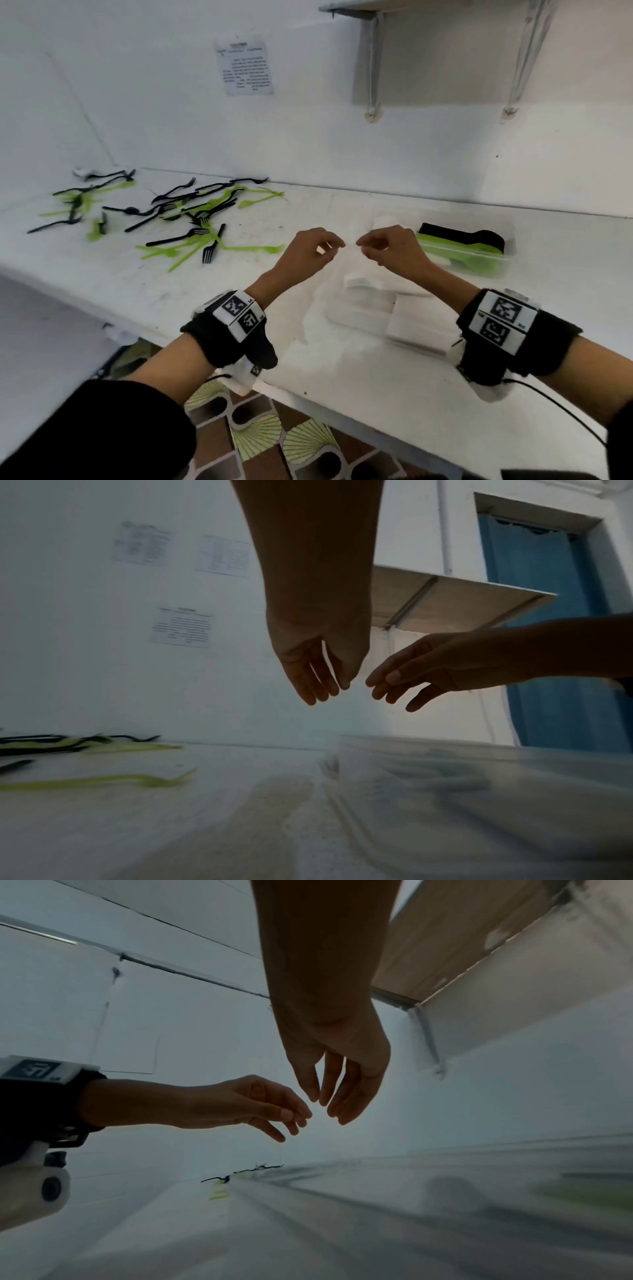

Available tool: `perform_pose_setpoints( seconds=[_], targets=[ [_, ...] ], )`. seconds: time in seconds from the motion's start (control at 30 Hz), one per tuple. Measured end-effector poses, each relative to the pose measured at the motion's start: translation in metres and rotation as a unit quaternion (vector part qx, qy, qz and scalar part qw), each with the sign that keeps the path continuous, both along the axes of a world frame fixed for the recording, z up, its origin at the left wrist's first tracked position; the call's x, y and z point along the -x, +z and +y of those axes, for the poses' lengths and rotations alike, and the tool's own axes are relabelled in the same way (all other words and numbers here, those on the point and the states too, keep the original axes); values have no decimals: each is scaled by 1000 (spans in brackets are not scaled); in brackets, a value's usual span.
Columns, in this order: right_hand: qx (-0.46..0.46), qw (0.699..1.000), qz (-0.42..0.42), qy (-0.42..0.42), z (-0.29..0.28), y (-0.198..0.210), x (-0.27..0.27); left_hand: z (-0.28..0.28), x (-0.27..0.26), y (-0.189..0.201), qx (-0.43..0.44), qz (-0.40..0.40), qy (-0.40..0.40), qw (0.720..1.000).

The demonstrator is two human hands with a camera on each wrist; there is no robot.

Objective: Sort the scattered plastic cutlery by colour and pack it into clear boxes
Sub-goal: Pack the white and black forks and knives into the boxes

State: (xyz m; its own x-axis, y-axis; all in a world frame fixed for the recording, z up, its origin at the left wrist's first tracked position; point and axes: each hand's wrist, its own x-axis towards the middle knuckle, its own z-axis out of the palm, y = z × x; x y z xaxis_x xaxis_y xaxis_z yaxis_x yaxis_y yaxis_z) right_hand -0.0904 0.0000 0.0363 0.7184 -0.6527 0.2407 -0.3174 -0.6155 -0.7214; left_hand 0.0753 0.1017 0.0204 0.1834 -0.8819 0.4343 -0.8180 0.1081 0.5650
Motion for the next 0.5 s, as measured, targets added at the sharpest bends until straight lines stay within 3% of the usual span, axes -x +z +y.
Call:
perform_pose_setpoints(
  seconds=[0.5],
  targets=[
    [-27, 991, 5, 129, 72, -14, -176, 116, -130, -10, -7, 55, 200, 978]
  ],
)
